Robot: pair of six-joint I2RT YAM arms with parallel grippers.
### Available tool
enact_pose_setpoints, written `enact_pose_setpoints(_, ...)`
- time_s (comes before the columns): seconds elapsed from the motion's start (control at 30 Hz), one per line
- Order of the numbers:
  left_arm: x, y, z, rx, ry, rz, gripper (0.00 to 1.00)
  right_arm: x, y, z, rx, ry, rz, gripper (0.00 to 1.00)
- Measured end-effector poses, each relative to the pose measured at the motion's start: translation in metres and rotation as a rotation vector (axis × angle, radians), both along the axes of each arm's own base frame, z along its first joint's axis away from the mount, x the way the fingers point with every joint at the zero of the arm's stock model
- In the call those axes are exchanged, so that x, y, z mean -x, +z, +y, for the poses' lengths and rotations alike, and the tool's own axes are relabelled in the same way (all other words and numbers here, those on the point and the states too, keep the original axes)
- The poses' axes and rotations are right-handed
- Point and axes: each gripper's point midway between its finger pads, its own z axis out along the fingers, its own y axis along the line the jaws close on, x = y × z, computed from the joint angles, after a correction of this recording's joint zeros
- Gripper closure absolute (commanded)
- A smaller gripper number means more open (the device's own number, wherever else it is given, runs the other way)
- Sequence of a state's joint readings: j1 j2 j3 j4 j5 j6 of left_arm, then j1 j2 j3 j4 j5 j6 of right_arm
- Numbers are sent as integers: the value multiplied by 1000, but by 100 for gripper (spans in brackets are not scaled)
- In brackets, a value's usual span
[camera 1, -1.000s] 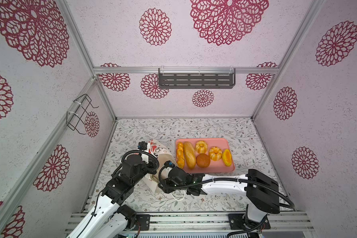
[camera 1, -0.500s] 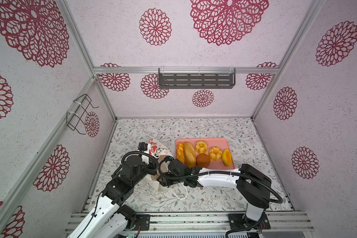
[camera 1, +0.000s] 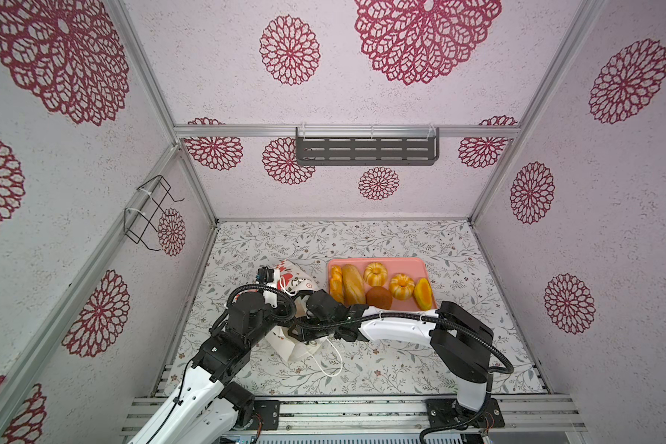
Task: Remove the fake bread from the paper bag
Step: 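Reach the right gripper into the bag and close on a yellow bundt bread, then pull the yellow bundt bread out of the bag with the right gripper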
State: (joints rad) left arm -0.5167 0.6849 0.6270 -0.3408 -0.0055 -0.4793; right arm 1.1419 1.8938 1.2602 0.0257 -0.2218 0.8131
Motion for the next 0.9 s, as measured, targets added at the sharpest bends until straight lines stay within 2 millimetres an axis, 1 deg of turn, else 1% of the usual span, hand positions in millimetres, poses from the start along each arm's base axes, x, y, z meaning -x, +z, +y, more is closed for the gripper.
enact_pose_setpoints(0.13,0,-2,0,12,10,14,100,4,-1,-13,54,8,-11,99)
enact_pose_setpoints(0.17,0,-2,1,14,12,18,100,6,1,-17,63,8,-16,100)
enact_pose_setpoints(0.23,2,-2,2,20,18,23,100,11,10,-28,79,6,-24,100)
enact_pose_setpoints(0.33,4,5,5,42,34,3,100,18,24,-42,94,10,-34,100)
enact_pose_setpoints(0.4,6,9,9,52,51,-13,100,23,32,-48,102,17,-45,100)
enact_pose_setpoints(0.5,8,11,15,56,74,-18,100,31,38,-55,121,29,-53,100)
enact_pose_setpoints(0.63,10,6,18,56,85,-14,100,33,43,-66,148,24,-64,100)
enact_pose_setpoints(0.77,11,4,18,60,86,-15,100,35,49,-73,155,18,-67,100)
enact_pose_setpoints(0.9,12,-1,18,58,86,1,100,30,55,-78,156,-7,-90,100)
